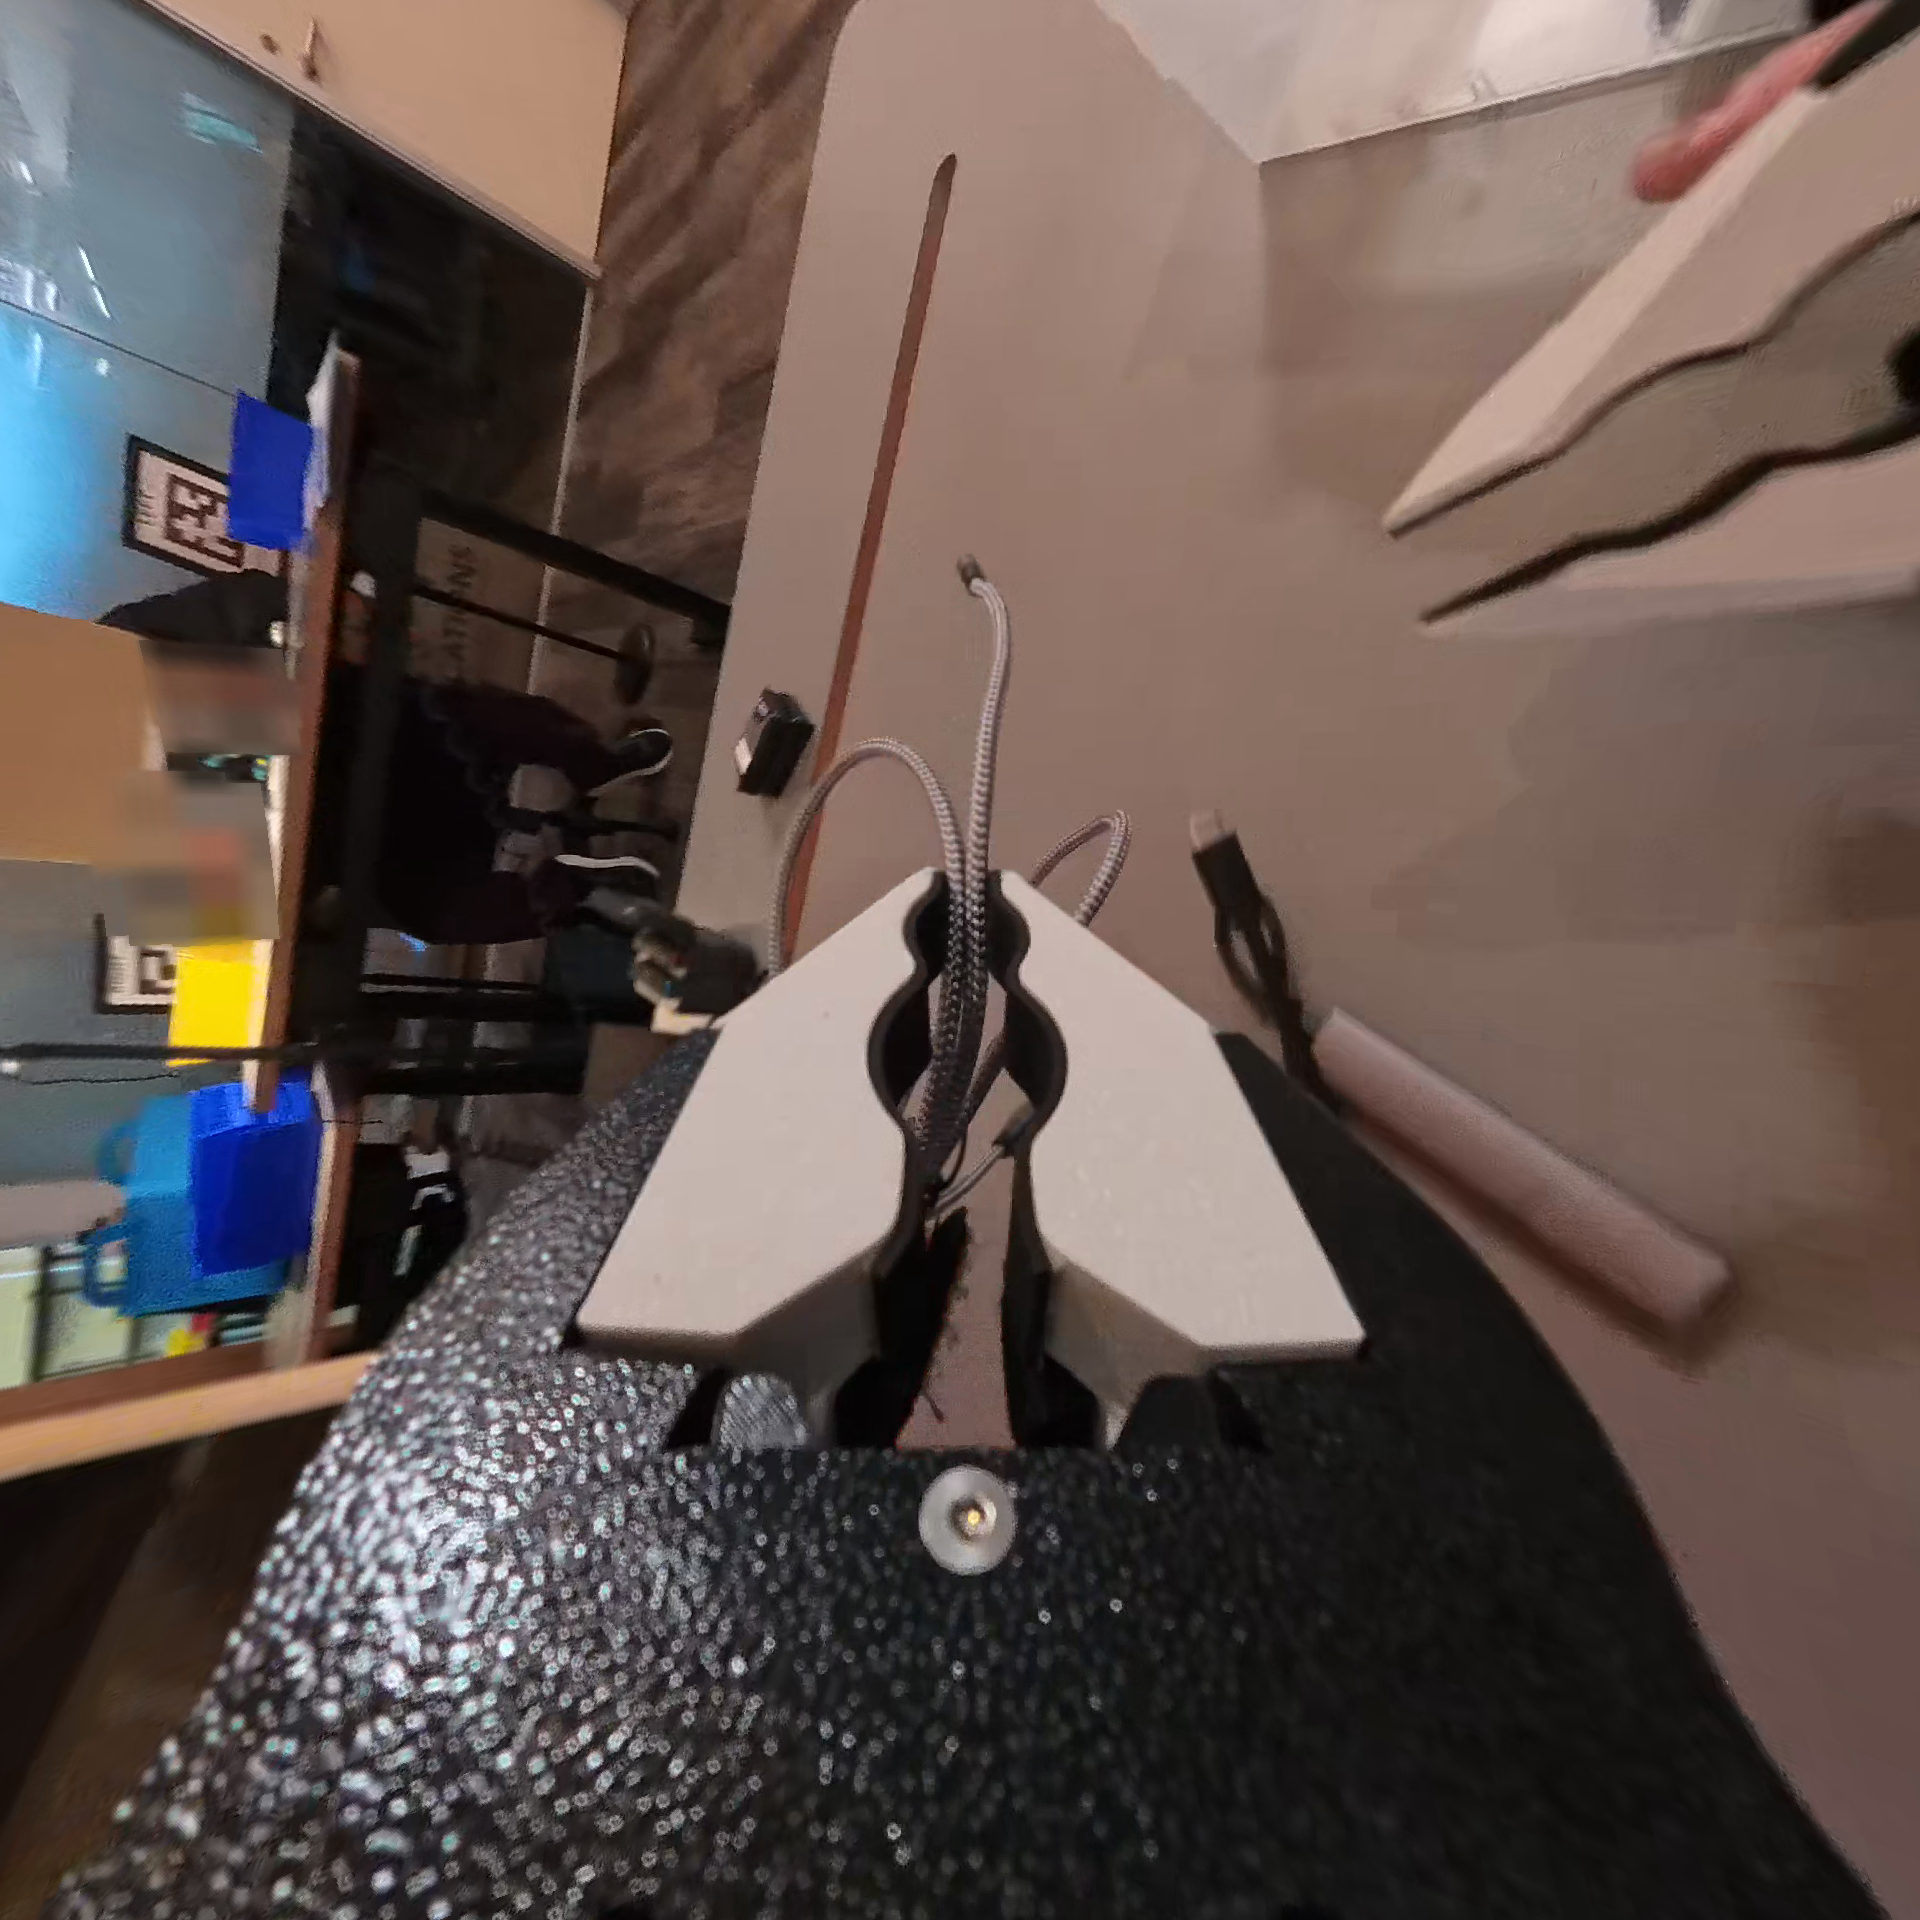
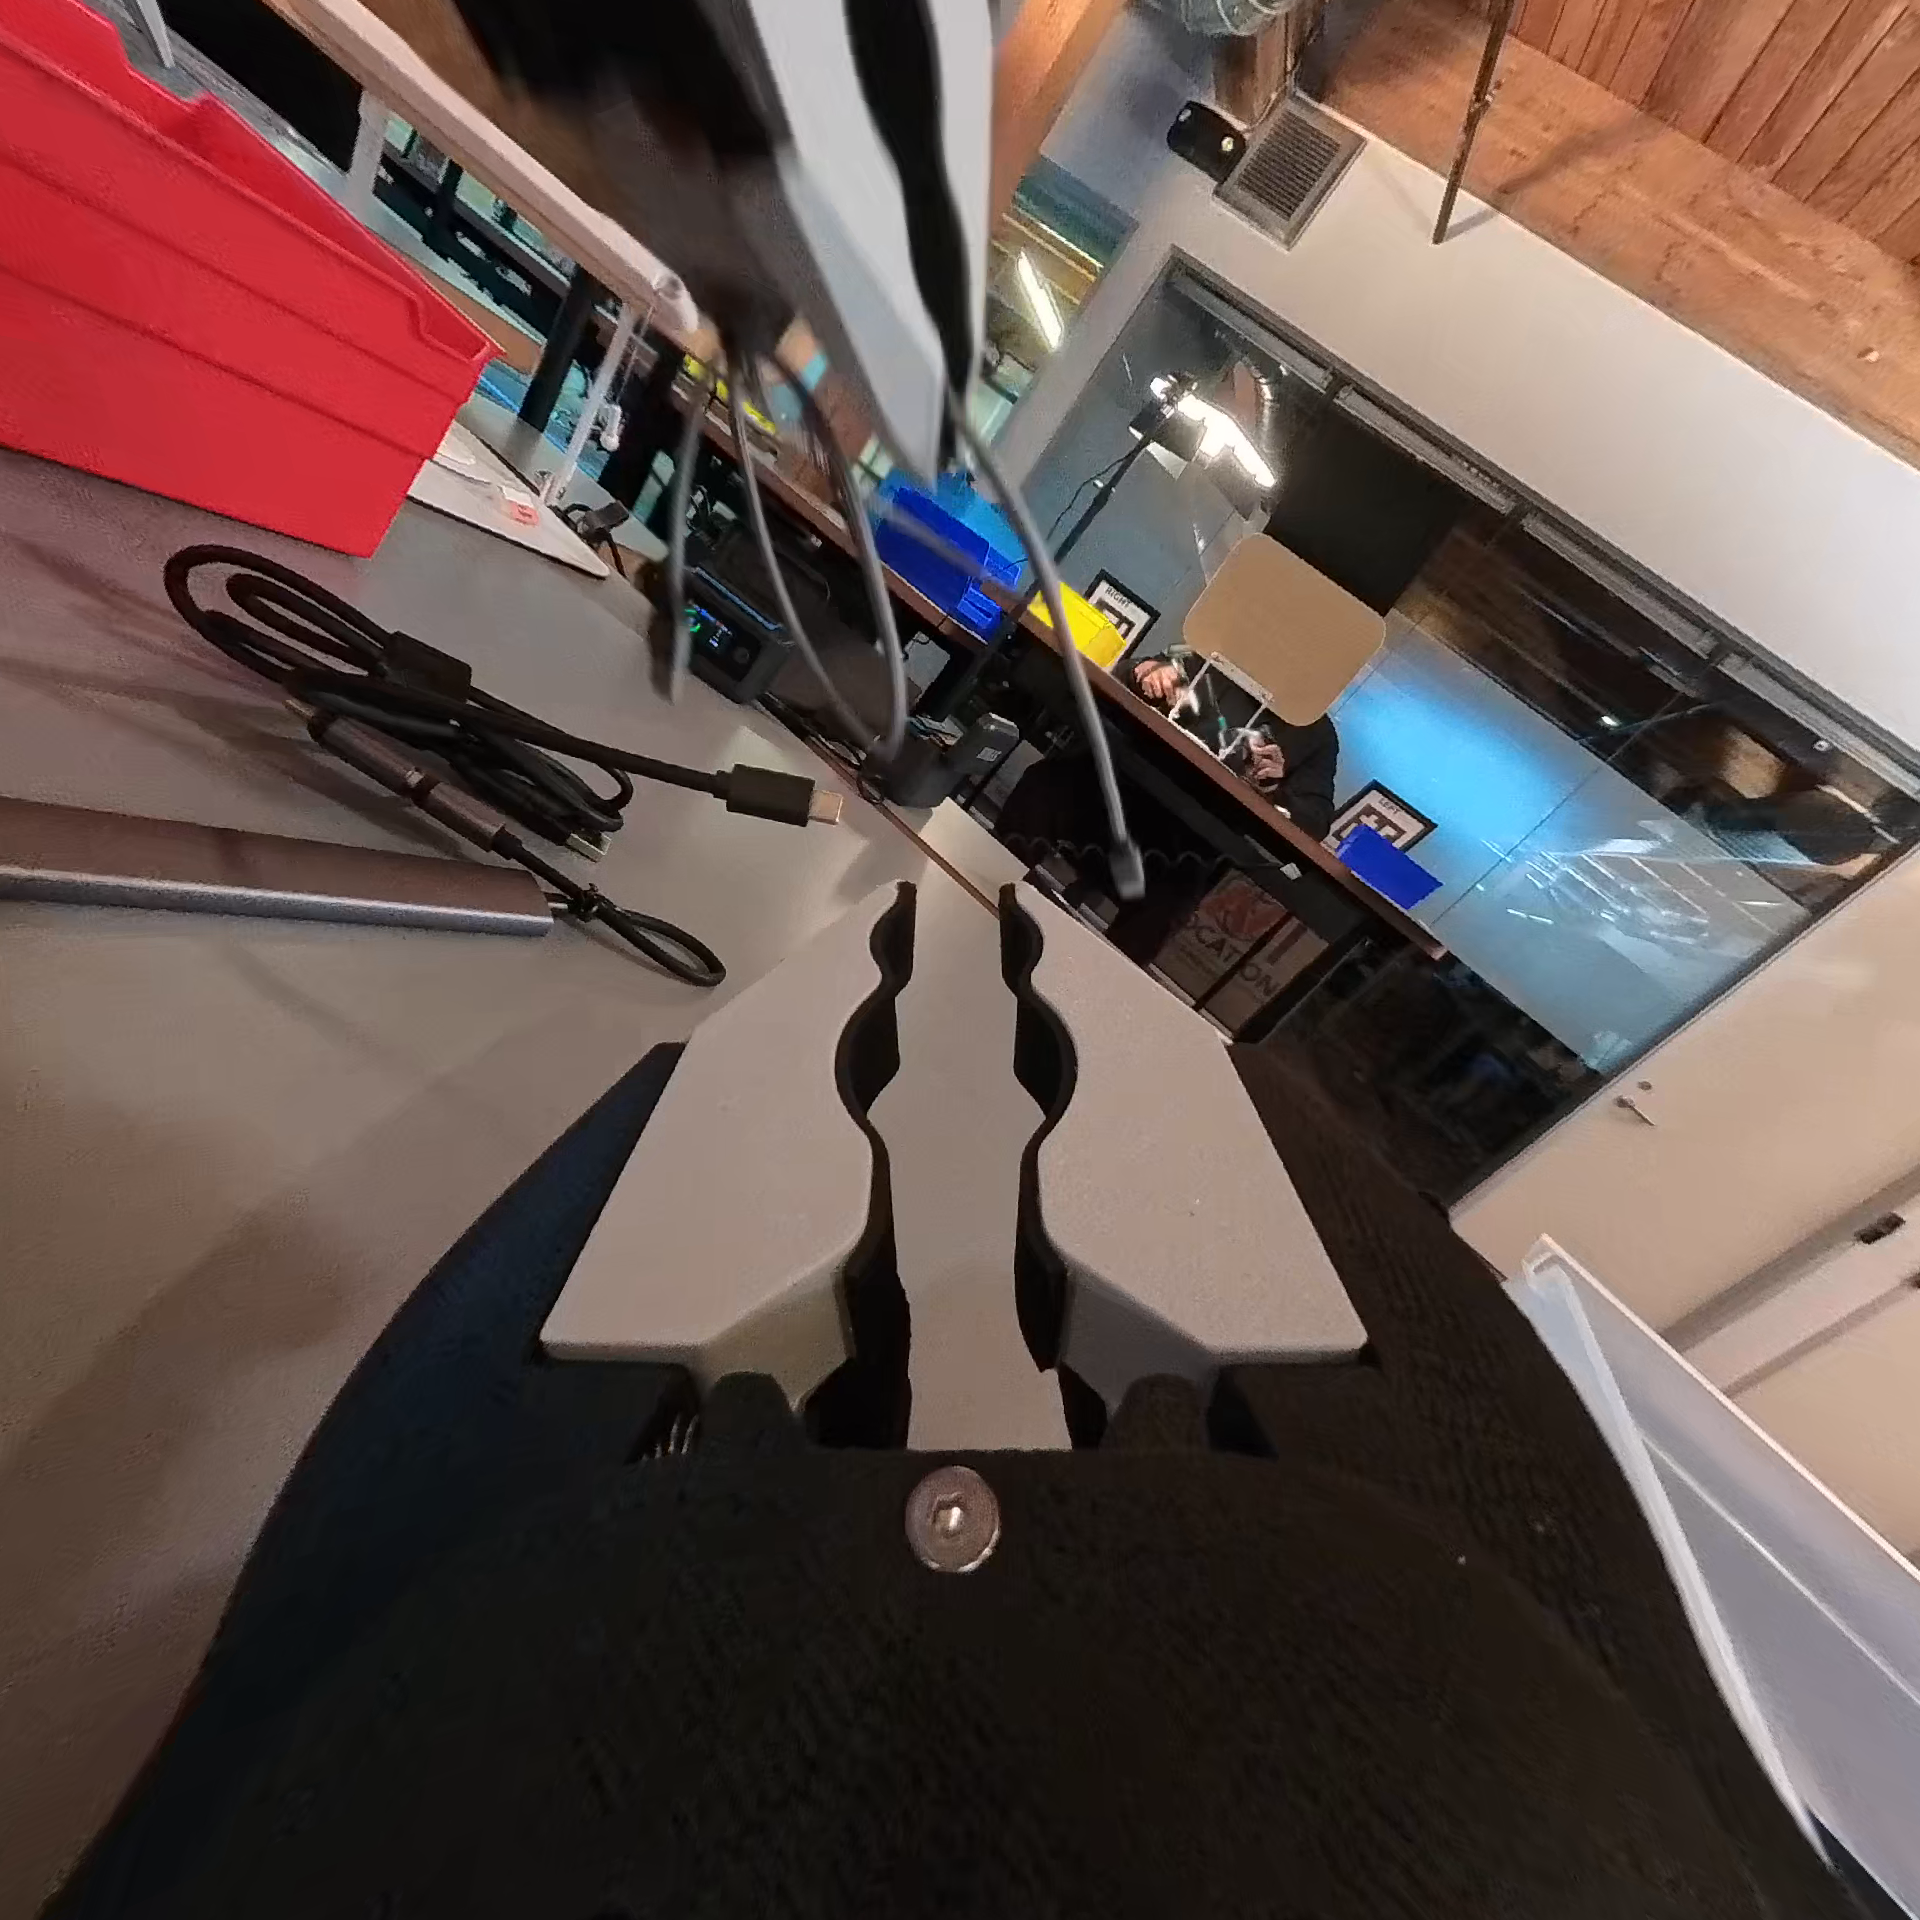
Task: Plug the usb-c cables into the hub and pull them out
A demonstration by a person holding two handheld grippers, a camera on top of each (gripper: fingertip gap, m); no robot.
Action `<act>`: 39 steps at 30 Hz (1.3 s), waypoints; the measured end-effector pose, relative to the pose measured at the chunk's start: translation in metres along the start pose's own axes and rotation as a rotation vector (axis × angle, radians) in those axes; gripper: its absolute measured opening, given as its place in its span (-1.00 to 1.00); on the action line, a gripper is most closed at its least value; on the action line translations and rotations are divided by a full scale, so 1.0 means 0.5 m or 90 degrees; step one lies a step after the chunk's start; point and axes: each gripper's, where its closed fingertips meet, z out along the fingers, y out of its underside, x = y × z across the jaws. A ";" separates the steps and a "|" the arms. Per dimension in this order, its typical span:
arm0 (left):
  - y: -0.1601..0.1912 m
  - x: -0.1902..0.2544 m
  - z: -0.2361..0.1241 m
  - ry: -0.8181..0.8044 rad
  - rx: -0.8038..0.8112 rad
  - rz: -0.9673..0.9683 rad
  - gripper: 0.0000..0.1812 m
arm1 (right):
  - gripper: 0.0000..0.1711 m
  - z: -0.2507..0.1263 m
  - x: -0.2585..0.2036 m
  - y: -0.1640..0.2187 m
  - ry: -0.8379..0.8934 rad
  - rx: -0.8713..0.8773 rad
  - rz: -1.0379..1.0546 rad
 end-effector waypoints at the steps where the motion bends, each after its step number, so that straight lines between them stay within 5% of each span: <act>1: -0.003 0.006 0.034 0.004 0.004 -0.020 -0.94 | -0.84 0.000 0.001 0.000 0.001 0.001 0.003; 8: 0.006 0.095 0.177 0.062 0.014 -0.075 -0.89 | -0.84 0.002 0.007 0.004 -0.005 0.004 0.043; 10: 0.005 0.104 0.173 0.092 0.018 -0.120 -0.58 | -0.84 -0.002 0.003 -0.007 -0.021 0.026 0.064; 15: 0.013 0.061 0.071 0.044 0.047 -0.258 -0.17 | -0.84 -0.001 0.004 -0.005 -0.019 0.024 0.071; 22: 0.104 0.154 -0.047 0.034 0.002 -0.406 -0.35 | -0.84 0.002 -0.007 -0.007 -0.022 0.020 0.038; 27: 0.157 0.254 -0.050 0.073 -0.056 -0.470 -0.37 | -0.84 0.000 -0.014 -0.010 -0.028 0.021 0.023; 39: 0.202 0.314 -0.009 0.073 -0.145 -0.574 -0.40 | -0.83 0.000 -0.025 -0.011 -0.047 0.020 0.023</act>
